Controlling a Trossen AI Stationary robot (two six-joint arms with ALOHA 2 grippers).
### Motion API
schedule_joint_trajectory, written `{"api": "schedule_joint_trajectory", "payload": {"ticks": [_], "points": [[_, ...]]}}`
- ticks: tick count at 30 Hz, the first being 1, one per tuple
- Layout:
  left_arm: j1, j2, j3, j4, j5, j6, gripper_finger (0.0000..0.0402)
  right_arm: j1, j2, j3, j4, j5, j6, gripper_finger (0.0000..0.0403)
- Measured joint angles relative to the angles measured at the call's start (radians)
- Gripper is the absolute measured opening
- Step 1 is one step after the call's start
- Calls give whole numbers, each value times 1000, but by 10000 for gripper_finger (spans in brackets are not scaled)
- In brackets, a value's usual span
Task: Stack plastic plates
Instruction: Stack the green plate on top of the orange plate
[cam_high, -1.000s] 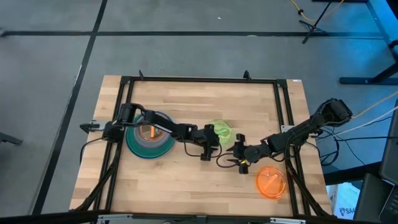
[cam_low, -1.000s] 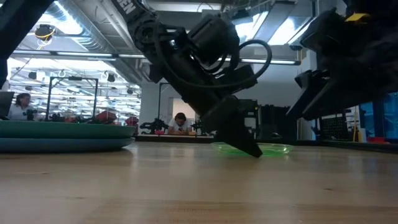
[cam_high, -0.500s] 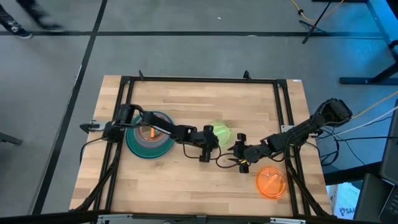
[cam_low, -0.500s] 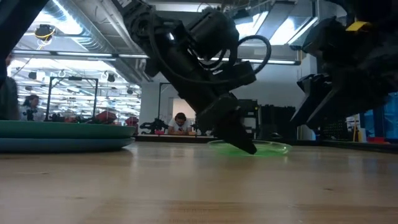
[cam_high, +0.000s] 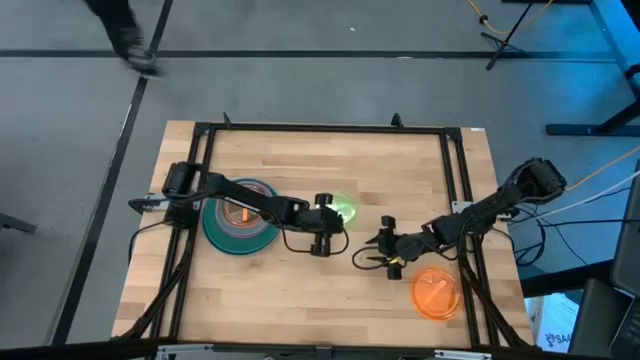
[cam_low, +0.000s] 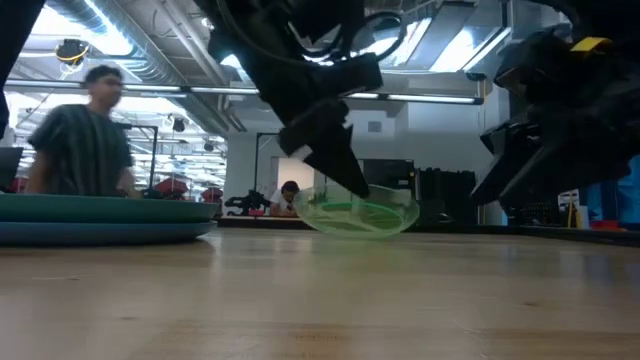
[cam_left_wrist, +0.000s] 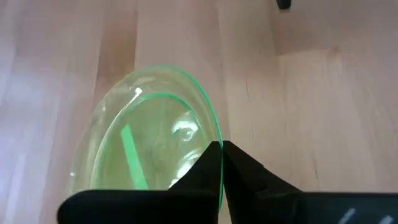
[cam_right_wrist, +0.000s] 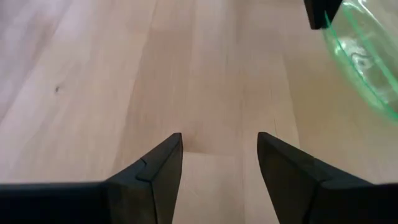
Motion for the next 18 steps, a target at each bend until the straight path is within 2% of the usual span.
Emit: {"api": "schedule_joint_trajectory", "payload": {"ticks": [11, 18], "points": [[-21, -112, 0, -263, -37, -30, 3, -1, 0, 2, 108, -27, -10, 198], [-83, -215, 1, -398, -167, -97, 4, -1, 9, 0, 93, 19, -25, 198]]}}
